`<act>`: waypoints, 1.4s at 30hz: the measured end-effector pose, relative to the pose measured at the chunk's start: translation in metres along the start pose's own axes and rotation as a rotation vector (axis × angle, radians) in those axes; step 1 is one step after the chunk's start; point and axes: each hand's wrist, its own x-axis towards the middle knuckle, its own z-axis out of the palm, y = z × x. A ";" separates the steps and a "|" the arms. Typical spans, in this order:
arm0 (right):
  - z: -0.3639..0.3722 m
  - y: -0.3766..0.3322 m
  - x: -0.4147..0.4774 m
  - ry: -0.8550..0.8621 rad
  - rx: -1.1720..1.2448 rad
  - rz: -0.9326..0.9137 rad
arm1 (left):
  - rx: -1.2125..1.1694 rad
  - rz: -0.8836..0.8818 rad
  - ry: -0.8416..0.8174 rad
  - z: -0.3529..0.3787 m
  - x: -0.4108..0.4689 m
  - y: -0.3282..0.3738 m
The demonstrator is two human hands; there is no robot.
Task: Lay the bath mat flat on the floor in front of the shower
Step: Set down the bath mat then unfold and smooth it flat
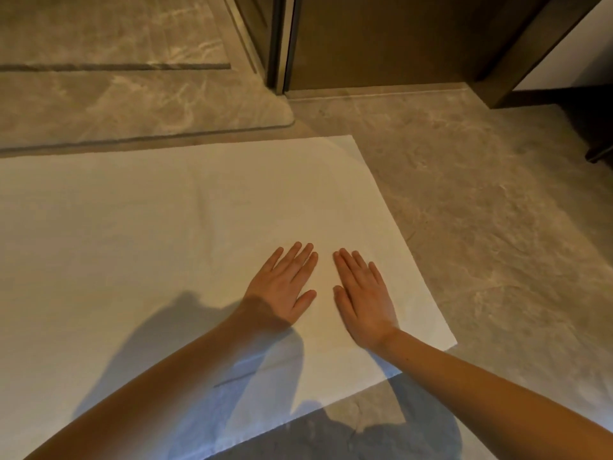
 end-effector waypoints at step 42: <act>0.021 -0.302 0.215 -0.018 0.051 -0.456 | 0.036 -0.790 0.197 -0.064 -0.182 -0.231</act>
